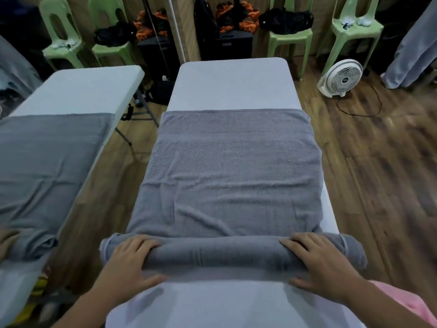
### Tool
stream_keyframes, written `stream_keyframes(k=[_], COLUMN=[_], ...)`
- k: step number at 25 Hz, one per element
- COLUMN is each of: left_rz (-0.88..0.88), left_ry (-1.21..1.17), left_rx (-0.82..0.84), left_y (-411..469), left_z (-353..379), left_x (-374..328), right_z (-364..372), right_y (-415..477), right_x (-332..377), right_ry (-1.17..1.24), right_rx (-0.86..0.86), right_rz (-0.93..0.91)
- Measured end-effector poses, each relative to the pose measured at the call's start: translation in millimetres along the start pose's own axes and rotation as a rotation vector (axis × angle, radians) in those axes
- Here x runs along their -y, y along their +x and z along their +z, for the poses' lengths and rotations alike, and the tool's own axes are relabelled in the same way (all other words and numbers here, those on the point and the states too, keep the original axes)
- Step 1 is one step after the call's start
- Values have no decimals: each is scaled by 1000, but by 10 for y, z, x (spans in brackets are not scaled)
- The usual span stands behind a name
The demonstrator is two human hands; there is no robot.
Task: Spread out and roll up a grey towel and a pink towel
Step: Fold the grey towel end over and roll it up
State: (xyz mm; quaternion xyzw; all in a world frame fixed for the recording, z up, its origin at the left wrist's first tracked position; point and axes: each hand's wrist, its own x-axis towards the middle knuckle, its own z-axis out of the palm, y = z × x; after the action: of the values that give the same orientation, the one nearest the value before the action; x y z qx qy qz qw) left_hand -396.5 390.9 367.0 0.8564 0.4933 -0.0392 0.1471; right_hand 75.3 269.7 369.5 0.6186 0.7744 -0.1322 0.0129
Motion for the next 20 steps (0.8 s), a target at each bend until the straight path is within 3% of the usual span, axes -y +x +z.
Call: stream_keyframes(k=[6,8,10,11,13,15,18,20], left_rz=[-63,-25,2,-14,-27,36,79,29], left_ry=[108,130,95,79,102,96,119,141], left_rx=[-28,64,163,139,-59,-146,-3,-20], left_y=[49,145,303,406,540,488,299,320], left_z=[-23,-181,-306,-345,-378,-297,-135,-66], left_x=[255,252,269,302,362,330,208,190], right_z=[-70,-231,-339,-347,-289,-159,54,192], right_y=[38,159,328,400,455,372,170,146], right_x=[129,66,-53,-114,-134,-29,201,148], right_ry=[89,224,278,250,112,-19,-61,-71], right_rx=[122,237,236,211,-15,-233,-149,-132], right_rz=[124,195,279,307,324,198,142,192])
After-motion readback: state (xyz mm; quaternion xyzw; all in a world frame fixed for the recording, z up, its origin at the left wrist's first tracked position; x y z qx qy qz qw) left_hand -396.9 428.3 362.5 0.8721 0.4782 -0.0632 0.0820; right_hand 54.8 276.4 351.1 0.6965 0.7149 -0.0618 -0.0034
